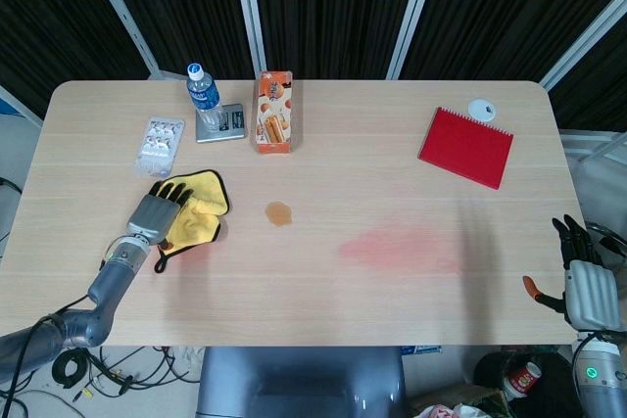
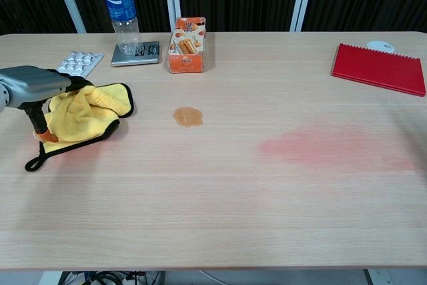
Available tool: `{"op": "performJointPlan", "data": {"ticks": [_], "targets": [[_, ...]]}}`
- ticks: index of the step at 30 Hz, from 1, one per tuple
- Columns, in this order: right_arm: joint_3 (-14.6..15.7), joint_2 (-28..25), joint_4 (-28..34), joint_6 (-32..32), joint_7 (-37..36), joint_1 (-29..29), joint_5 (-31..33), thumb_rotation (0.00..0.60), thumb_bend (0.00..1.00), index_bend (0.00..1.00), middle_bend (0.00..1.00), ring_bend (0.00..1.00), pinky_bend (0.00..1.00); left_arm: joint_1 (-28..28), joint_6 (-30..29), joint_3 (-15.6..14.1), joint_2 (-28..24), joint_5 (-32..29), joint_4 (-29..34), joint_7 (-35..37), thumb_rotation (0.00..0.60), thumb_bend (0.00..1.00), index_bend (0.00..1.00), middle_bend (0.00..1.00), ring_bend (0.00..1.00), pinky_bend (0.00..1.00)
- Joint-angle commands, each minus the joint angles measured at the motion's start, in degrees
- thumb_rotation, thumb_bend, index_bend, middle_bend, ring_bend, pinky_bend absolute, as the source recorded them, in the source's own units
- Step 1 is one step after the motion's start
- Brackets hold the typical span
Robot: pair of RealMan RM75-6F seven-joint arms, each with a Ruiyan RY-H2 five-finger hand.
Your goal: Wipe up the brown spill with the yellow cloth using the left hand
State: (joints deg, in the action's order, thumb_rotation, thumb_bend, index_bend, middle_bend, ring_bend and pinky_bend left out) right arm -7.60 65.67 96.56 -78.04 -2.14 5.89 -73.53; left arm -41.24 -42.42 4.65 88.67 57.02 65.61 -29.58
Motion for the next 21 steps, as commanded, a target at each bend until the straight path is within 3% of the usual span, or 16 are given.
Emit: {"op": "performJointPlan", "data": {"ticks": [1, 21], "targets": [[0.0, 0.0, 0.0, 0.0, 0.0, 0.0, 0.0, 0.600, 0.17, 0.00, 0.00, 0.00, 0.19, -0.2, 0.2, -0.1, 0.2, -0.1, -0.3, 0.1, 0.600, 0.00, 0.00, 0.00, 0.00, 0.00], [0.0, -0.1, 0.3, -0.2, -0.1, -0.2, -0.1, 0.600, 0.17, 0.00, 0.00, 0.00, 0.19, -1.1, 0.8, -0.7, 1.4, -0.4, -2.4, 0.5, 0.600, 0.00, 0.00, 0.00, 0.00, 0.00]]}}
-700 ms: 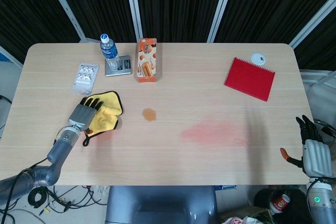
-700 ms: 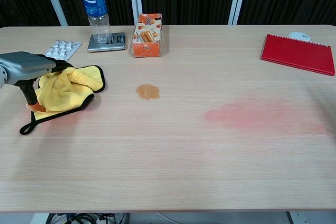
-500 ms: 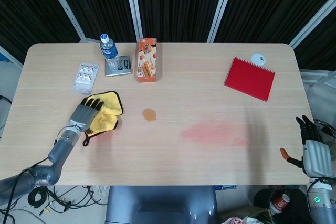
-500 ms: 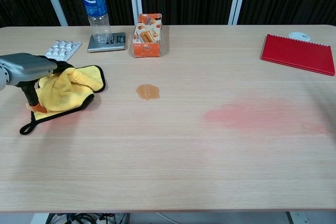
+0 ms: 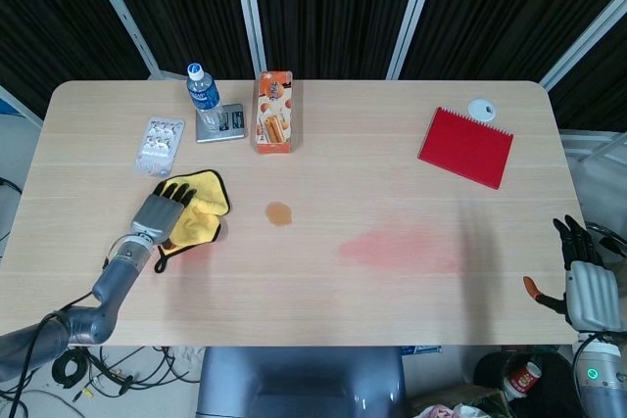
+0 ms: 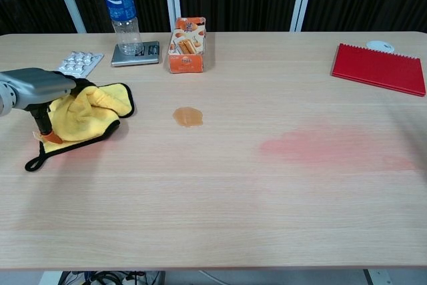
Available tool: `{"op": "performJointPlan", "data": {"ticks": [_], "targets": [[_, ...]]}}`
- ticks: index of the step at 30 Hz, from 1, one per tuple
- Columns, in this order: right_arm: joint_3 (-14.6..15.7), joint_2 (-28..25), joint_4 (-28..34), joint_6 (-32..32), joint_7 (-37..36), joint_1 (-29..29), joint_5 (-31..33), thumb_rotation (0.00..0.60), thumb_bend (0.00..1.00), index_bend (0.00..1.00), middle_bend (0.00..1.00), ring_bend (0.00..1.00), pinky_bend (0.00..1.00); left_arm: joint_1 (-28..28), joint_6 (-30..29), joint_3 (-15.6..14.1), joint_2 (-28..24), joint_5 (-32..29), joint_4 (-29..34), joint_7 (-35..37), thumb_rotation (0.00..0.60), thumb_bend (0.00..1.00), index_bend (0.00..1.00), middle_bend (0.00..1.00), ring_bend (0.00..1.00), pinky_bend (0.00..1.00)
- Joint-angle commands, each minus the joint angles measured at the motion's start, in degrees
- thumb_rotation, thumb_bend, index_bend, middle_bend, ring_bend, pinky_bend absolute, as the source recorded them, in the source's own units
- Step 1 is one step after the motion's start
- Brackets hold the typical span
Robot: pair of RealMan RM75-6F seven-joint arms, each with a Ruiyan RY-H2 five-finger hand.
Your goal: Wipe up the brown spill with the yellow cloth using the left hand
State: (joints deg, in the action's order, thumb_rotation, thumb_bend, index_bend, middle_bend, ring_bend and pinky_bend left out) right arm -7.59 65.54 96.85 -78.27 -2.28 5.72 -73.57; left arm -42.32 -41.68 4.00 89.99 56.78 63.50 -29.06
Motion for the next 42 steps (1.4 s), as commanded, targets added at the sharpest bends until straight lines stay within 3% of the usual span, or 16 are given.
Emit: {"op": "performJointPlan", "data": {"ticks": [1, 8, 14, 17, 19, 25, 33, 42], "targets": [[0.0, 0.0, 0.0, 0.0, 0.1, 0.0, 0.0, 0.600, 0.17, 0.00, 0.00, 0.00, 0.19, 0.0, 0.1, -0.1, 0.1, -0.3, -0.5, -0.1, 0.600, 0.00, 0.00, 0.00, 0.00, 0.00], [0.0, 0.1, 0.1, 0.1, 0.2, 0.0, 0.0, 0.600, 0.17, 0.00, 0.00, 0.00, 0.19, 0.0, 0.5, -0.3, 0.6, -1.0, -1.7, 0.0, 0.600, 0.00, 0.00, 0.00, 0.00, 0.01], [0.0, 0.1, 0.1, 0.1, 0.2, 0.0, 0.1, 0.600, 0.17, 0.00, 0.00, 0.00, 0.19, -0.1, 0.3, -0.5, 1.3, -0.6, -2.7, 0.3, 0.600, 0.04, 0.05, 0.03, 0.04, 0.17], [0.0, 0.1, 0.1, 0.1, 0.2, 0.0, 0.1, 0.600, 0.17, 0.00, 0.00, 0.00, 0.19, 0.2, -1.4, -0.3, 2.1, 0.5, -3.6, 1.0, 0.600, 0.24, 0.34, 0.32, 0.27, 0.43], [0.0, 0.0, 0.1, 0.1, 0.2, 0.0, 0.1, 0.600, 0.17, 0.00, 0.00, 0.00, 0.19, 0.5, -3.4, -0.1, 3.0, 1.8, -4.5, 1.7, 0.600, 0.34, 0.49, 0.48, 0.41, 0.55], [0.0, 0.0, 0.2, 0.2, 0.1, 0.0, 0.2, 0.600, 0.17, 0.00, 0.00, 0.00, 0.19, 1.7, -8.4, -0.1, 5.2, 6.4, -7.3, 5.3, 0.600, 0.49, 0.68, 0.68, 0.60, 0.71], [0.0, -0.1, 0.3, 0.2, 0.0, 0.0, 0.1, 0.600, 0.17, 0.00, 0.00, 0.00, 0.19, 2.0, -11.6, 0.4, 6.5, 10.9, -10.1, 10.1, 0.600, 0.51, 0.72, 0.73, 0.64, 0.75], [0.2, 0.0, 0.3, 0.1, 0.0, 0.0, -0.2, 0.600, 0.17, 0.00, 0.00, 0.00, 0.19, -0.1, -15.6, 5.3, 5.4, 12.9, -1.9, 12.4, 0.600, 0.51, 0.72, 0.73, 0.64, 0.75]]}}
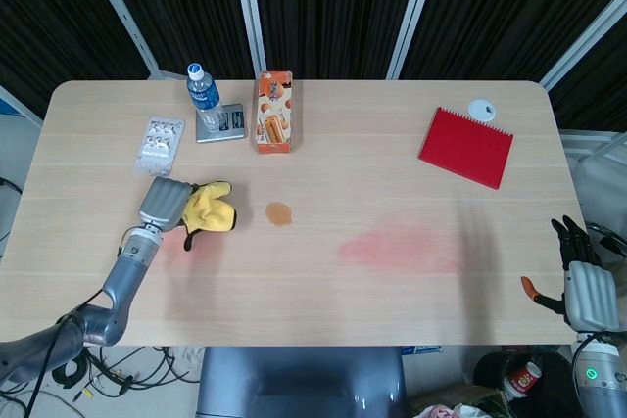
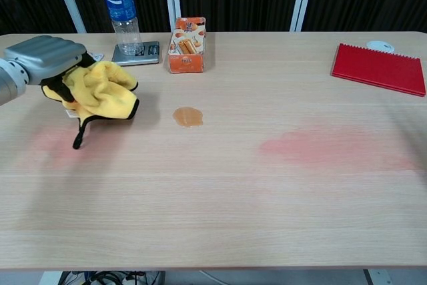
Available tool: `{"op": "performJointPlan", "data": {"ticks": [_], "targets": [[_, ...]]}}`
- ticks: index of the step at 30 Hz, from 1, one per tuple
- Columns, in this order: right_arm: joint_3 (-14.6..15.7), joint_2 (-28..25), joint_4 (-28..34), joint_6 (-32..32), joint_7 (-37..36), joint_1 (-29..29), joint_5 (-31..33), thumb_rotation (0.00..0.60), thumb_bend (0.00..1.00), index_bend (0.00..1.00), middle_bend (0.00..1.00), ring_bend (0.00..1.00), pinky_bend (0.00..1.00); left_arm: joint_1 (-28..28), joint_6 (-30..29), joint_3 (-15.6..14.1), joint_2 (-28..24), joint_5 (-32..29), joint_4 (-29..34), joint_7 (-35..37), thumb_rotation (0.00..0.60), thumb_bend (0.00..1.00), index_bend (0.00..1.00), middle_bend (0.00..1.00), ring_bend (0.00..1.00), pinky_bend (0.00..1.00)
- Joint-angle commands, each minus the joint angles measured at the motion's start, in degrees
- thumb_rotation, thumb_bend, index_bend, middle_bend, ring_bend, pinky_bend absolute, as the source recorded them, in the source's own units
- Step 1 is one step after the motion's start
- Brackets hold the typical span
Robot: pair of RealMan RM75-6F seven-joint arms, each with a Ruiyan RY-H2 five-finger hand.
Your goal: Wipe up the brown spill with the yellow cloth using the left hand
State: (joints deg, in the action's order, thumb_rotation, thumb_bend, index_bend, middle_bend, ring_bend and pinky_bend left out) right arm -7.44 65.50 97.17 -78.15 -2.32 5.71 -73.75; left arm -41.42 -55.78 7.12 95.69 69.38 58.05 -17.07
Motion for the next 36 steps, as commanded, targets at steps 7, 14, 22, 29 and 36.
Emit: {"op": "performJointPlan", "data": {"ticks": [7, 14, 22, 29, 36], "targets": [[0.2, 0.0, 0.1, -0.1, -0.1, 0.0, -0.4, 0.600, 0.17, 0.00, 0.00, 0.00, 0.19, -4.5, -1.0, 4.6, 2.4, 0.2, 7.5, -3.2, 0.600, 0.51, 0.72, 0.73, 0.64, 0.75], [0.1, 0.0, 0.1, 0.0, -0.4, -0.1, -0.1, 0.600, 0.17, 0.00, 0.00, 0.00, 0.19, -8.5, 1.3, 5.5, 7.7, -0.5, 6.2, -8.1, 0.600, 0.51, 0.72, 0.73, 0.64, 0.75], [0.0, -0.1, 0.1, 0.2, -1.0, -0.1, 0.1, 0.600, 0.17, 0.00, 0.00, 0.00, 0.19, -12.2, 4.5, 5.0, 14.8, -0.8, -1.0, -11.3, 0.600, 0.51, 0.72, 0.73, 0.64, 0.75], [0.0, -0.3, 0.1, 0.3, -1.3, -0.1, 0.2, 0.600, 0.17, 0.00, 0.00, 0.00, 0.19, -13.4, 6.0, 4.6, 17.5, -0.7, -5.7, -11.9, 0.600, 0.51, 0.72, 0.73, 0.64, 0.75], [0.0, -0.4, 0.2, 0.2, -1.4, -0.2, 0.1, 0.600, 0.17, 0.00, 0.00, 0.00, 0.19, -13.9, 7.7, 3.6, 18.2, -0.6, -11.4, -13.8, 0.600, 0.51, 0.72, 0.73, 0.64, 0.75]]}}
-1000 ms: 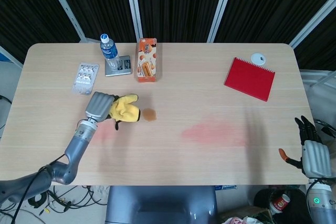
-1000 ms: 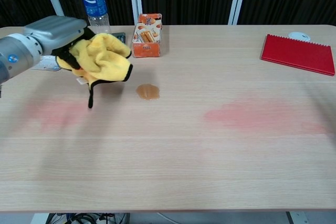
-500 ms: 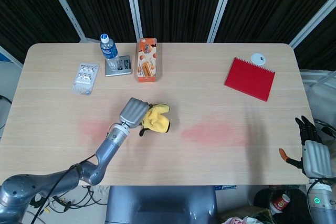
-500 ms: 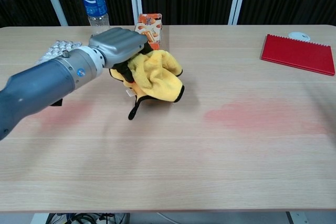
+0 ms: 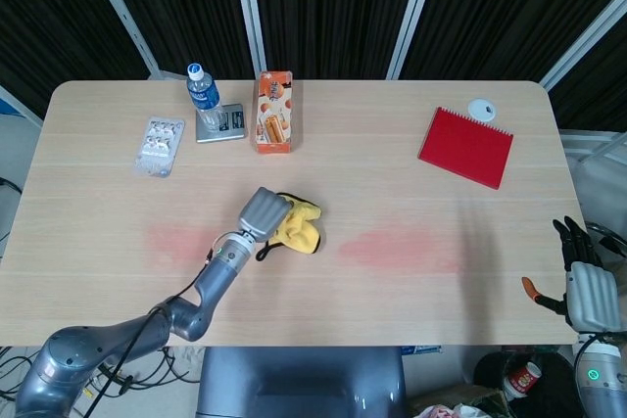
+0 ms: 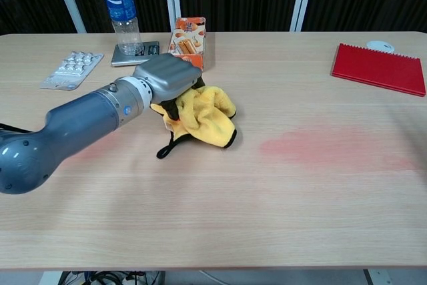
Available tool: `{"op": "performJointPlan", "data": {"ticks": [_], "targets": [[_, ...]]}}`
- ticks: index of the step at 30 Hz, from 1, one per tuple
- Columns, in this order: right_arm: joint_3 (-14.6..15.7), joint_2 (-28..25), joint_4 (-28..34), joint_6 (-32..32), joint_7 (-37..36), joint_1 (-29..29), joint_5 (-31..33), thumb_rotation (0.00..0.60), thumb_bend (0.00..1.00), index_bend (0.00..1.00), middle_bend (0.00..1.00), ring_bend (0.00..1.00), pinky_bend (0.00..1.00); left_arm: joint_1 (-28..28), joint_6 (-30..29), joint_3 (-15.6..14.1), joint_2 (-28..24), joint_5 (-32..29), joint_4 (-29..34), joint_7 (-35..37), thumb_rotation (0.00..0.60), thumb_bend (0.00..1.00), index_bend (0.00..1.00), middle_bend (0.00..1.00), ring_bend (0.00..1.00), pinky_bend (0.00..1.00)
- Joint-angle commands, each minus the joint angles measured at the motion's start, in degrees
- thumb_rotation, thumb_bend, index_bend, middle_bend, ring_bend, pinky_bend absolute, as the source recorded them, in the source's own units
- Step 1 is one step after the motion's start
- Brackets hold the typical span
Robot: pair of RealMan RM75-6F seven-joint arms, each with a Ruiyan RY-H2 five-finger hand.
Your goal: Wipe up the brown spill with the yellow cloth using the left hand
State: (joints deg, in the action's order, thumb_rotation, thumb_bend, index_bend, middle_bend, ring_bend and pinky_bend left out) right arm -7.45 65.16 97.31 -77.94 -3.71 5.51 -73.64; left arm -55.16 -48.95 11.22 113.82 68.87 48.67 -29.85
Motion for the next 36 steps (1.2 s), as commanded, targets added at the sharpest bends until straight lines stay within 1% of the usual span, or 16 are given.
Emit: {"op": "performJointPlan", "data": {"ticks": [1, 5, 11, 21, 25, 30, 33, 36], "targets": [[0.0, 0.0, 0.1, 0.0, -0.1, 0.0, 0.0, 0.600, 0.17, 0.00, 0.00, 0.00, 0.19, -0.1, 1.0, -0.5, 0.0, -0.2, -2.3, -1.1, 0.600, 0.51, 0.72, 0.73, 0.64, 0.75], [0.0, -0.1, 0.1, 0.0, -0.1, 0.0, 0.0, 0.600, 0.17, 0.01, 0.00, 0.00, 0.19, 0.4, 1.3, -0.8, -0.7, -0.3, -3.3, -1.5, 0.600, 0.51, 0.72, 0.73, 0.64, 0.75], [0.1, -0.1, 0.2, 0.1, 0.0, 0.0, -0.2, 0.600, 0.17, 0.01, 0.00, 0.00, 0.19, 2.2, 1.4, -1.4, -3.2, -0.8, -4.7, -1.6, 0.600, 0.51, 0.72, 0.73, 0.64, 0.75], [0.1, -0.1, 0.3, -0.1, 0.1, 0.0, -0.3, 0.600, 0.17, 0.01, 0.00, 0.00, 0.19, 6.1, 1.1, -2.3, -10.3, -1.3, -5.6, -0.7, 0.600, 0.52, 0.72, 0.73, 0.64, 0.75], [0.1, 0.0, 0.3, 0.0, 0.2, 0.1, -0.3, 0.600, 0.17, 0.00, 0.00, 0.00, 0.19, 7.0, 0.0, -1.7, -12.1, -1.4, -4.2, 1.1, 0.600, 0.52, 0.72, 0.73, 0.64, 0.75], [0.2, 0.1, 0.3, 0.0, 0.3, 0.1, -0.5, 0.600, 0.17, 0.01, 0.00, 0.00, 0.19, 6.5, -3.2, 0.1, -12.3, 0.0, -0.7, 5.2, 0.600, 0.52, 0.72, 0.73, 0.64, 0.75], [0.2, 0.1, 0.3, -0.1, 0.3, 0.1, -0.6, 0.600, 0.17, 0.01, 0.00, 0.00, 0.19, 5.3, -4.2, 0.9, -10.9, 1.1, 0.4, 6.5, 0.600, 0.52, 0.72, 0.73, 0.64, 0.74], [0.2, 0.0, 0.3, -0.2, 0.1, 0.0, -0.5, 0.600, 0.17, 0.01, 0.00, 0.00, 0.19, 3.1, -3.8, 1.3, -8.3, 1.8, -0.6, 5.8, 0.600, 0.52, 0.72, 0.73, 0.64, 0.74]]}}
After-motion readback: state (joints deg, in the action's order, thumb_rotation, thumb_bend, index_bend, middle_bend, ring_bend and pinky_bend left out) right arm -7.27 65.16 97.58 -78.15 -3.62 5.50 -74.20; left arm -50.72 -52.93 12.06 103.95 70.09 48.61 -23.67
